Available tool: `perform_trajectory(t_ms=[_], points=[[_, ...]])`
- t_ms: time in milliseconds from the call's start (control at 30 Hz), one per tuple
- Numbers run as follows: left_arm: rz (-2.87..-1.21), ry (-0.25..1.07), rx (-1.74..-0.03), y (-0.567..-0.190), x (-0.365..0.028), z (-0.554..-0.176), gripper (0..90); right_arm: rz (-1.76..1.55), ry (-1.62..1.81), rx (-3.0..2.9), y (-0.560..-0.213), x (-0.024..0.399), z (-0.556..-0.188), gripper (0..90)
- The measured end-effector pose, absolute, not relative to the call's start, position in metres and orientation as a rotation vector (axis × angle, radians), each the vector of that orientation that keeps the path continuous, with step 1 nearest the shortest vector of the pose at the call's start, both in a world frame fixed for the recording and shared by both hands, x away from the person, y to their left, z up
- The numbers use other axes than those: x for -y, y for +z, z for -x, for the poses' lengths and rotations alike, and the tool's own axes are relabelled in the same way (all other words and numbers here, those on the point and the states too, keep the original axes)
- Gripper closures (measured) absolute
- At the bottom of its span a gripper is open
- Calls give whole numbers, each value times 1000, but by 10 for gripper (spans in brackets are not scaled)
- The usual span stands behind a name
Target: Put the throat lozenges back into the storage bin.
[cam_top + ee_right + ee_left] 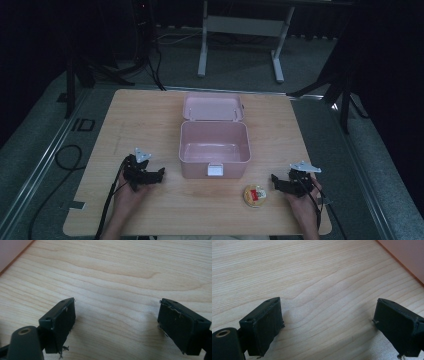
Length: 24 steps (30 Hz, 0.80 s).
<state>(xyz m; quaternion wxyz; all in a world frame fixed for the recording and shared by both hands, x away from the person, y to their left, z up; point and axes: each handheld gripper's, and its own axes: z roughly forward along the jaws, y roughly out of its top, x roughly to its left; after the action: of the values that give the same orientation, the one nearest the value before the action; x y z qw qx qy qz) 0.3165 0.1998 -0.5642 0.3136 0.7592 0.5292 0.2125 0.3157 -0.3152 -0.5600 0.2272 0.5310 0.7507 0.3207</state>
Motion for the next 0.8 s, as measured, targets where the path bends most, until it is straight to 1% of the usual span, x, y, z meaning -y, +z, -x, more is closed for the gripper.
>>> perform_trajectory(t_ms=[333,367,400,433,800], points=[[-2002,560,-1395,-564,-200,-317,89,-1449,879,-2101,-559,315,-315,150],[-2002,560,-1395,-564,-200,-317,89,-1446,877,-2109,-558,315,-315,192],[-2002,560,-1395,-564,-200,-317,89,-1446,877,-2109,-558,315,-315,192],[-2002,560,-1395,-564,-200,-317,89,-1444,873,-2111,-557,315,-315,222],[-2002,561,-1394,-564,-200,-317,89,-1395,821,-2101,-534,317,-306,225]])
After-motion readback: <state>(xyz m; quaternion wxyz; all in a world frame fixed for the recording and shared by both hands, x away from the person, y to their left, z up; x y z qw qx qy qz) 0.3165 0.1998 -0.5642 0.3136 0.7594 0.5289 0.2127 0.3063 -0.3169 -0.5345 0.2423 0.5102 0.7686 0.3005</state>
